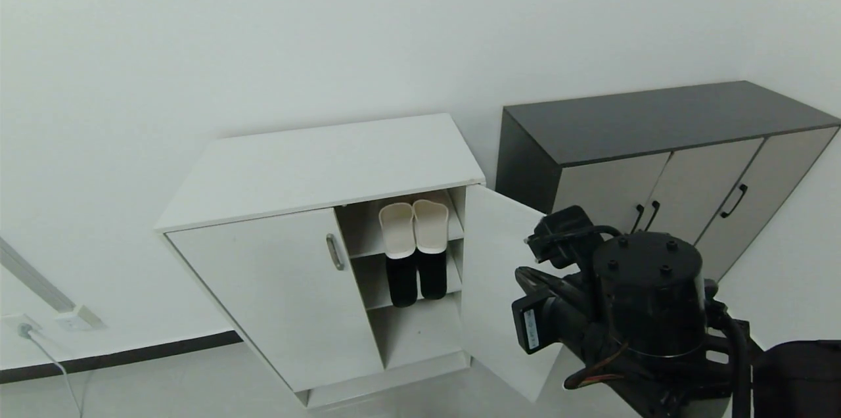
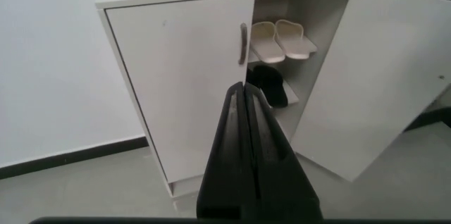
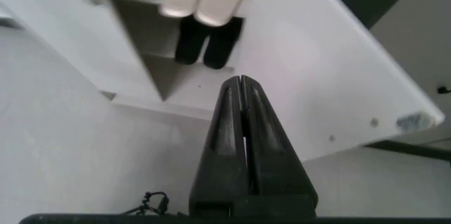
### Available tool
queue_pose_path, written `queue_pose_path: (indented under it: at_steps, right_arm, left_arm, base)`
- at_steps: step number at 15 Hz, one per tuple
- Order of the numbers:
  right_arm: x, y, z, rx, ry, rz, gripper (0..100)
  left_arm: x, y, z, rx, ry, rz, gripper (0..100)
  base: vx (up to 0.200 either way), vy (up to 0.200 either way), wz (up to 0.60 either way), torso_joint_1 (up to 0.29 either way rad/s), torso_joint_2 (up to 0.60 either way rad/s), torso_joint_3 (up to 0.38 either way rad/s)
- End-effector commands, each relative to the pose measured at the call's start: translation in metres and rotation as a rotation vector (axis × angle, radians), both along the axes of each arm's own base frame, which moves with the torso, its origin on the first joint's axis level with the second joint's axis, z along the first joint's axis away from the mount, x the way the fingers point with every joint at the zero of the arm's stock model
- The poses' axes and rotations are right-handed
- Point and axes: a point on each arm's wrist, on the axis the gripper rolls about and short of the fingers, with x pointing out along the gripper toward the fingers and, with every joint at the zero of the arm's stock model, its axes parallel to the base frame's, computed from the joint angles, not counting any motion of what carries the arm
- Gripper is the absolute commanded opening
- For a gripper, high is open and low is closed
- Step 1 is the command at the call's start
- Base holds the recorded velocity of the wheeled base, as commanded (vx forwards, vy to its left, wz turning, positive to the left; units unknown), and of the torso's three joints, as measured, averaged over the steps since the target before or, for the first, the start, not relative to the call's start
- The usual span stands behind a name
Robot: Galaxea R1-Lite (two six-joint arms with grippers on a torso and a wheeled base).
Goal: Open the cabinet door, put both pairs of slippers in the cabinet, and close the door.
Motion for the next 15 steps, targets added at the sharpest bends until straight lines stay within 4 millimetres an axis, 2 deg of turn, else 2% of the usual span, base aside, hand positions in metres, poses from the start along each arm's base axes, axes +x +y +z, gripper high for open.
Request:
queue_pose_path:
  at_steps: [1,4,5,7,9,11,12,13,14,15]
  right_arm:
    - [0.001,0.000,-0.001,0.000,0.002,-0.002,0]
    - [0.008,-0.001,-0.005,-0.002,0.003,-0.020,0]
    - [0.016,0.001,-0.007,-0.004,-0.002,-0.035,0]
    - [0.041,-0.001,-0.003,0.023,-0.025,-0.092,0]
    - [0.069,-0.011,0.004,0.026,-0.047,-0.146,0]
    - [0.106,-0.022,0.009,0.032,-0.059,-0.220,0]
    - [0.118,-0.026,0.011,0.031,-0.056,-0.238,0]
    - [0.118,-0.026,0.011,0.031,-0.056,-0.238,0]
    - [0.137,-0.034,0.015,0.036,-0.046,-0.241,0]
    - [0.142,-0.035,0.017,0.040,-0.045,-0.245,0]
  left_arm:
    - [0.000,0.000,0.000,-0.001,0.000,0.000,0]
    - [0.000,0.000,0.000,-0.001,0.000,0.000,0]
    - [0.000,0.000,0.000,0.000,0.000,0.000,0]
    - [0.000,0.000,0.000,0.000,0.000,0.000,0]
    - [0.000,0.000,0.000,0.002,0.000,0.000,0]
    - [0.000,0.000,0.000,0.002,0.000,0.000,0]
    - [0.000,0.000,0.000,0.002,0.000,0.000,0]
    - [0.000,0.000,0.000,0.002,0.000,0.000,0]
    - [0.000,0.000,0.000,0.007,0.000,0.000,0]
    - [0.000,0.000,0.000,0.005,0.000,0.000,0]
  base:
    - [0.000,0.000,0.00,0.000,0.00,0.000]
    - [0.000,0.000,0.00,0.000,0.00,0.000]
    - [0.000,0.000,0.00,0.000,0.00,0.000]
    - [0.000,0.000,0.00,0.000,0.00,0.000]
    - [0.000,0.000,0.00,0.000,0.00,0.000]
    - [0.000,0.000,0.00,0.000,0.00,0.000]
    - [0.000,0.000,0.00,0.000,0.00,0.000]
    - [0.000,0.000,0.00,0.000,0.00,0.000]
    - [0.000,0.000,0.00,0.000,0.00,0.000]
    - [0.000,0.000,0.00,0.000,0.00,0.000]
